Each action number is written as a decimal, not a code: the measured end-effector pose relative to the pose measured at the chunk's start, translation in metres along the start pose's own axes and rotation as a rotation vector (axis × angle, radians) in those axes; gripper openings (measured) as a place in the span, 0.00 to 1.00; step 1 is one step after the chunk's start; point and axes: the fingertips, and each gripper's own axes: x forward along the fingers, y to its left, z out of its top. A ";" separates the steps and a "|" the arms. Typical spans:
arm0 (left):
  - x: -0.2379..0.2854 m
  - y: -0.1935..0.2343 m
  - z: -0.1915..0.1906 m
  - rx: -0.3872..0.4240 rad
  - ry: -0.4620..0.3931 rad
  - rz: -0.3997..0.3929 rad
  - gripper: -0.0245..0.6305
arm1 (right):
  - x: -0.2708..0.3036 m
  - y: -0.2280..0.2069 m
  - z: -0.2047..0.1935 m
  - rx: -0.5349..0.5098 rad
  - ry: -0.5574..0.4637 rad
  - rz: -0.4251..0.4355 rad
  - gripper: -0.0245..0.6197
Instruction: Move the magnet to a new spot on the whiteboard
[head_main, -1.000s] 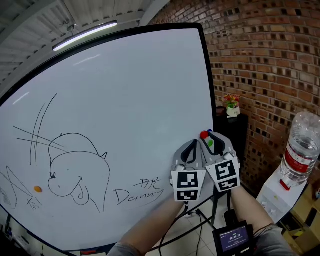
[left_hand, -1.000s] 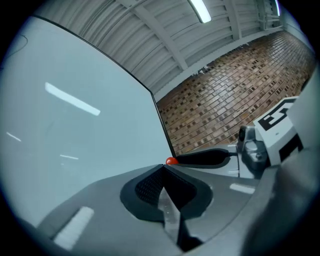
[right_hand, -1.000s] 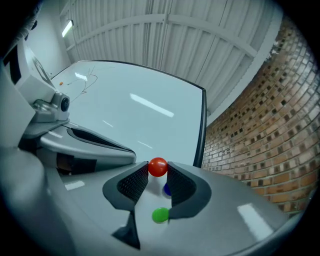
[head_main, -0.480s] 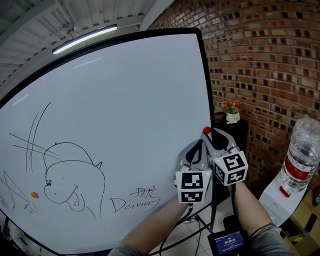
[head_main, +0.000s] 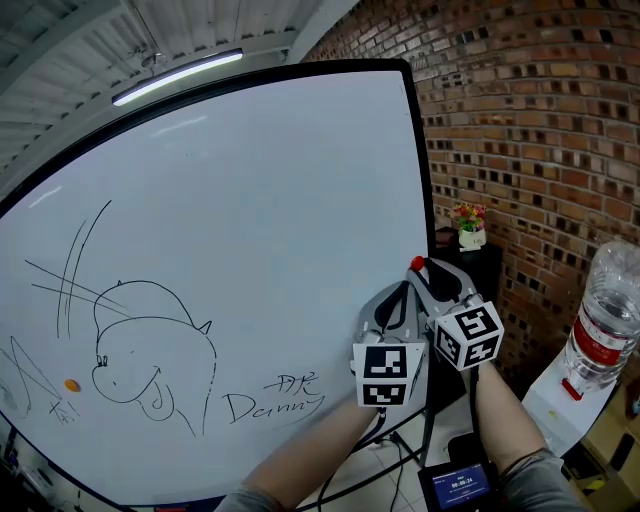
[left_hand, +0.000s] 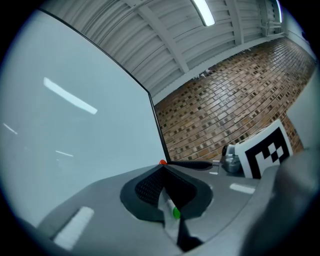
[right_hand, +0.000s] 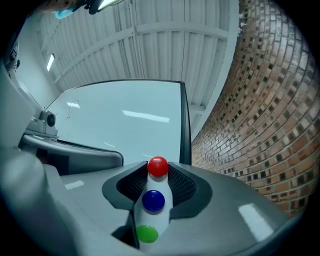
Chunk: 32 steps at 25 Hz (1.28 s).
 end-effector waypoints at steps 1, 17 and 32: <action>0.000 0.000 0.000 0.001 -0.001 0.001 0.04 | 0.000 0.000 -0.001 0.003 0.000 0.001 0.25; -0.034 0.014 0.006 0.051 0.010 0.067 0.04 | -0.024 0.039 0.017 -0.102 0.004 0.023 0.20; -0.189 0.123 0.018 0.104 0.069 0.288 0.04 | -0.016 0.238 0.046 -0.082 -0.013 0.255 0.05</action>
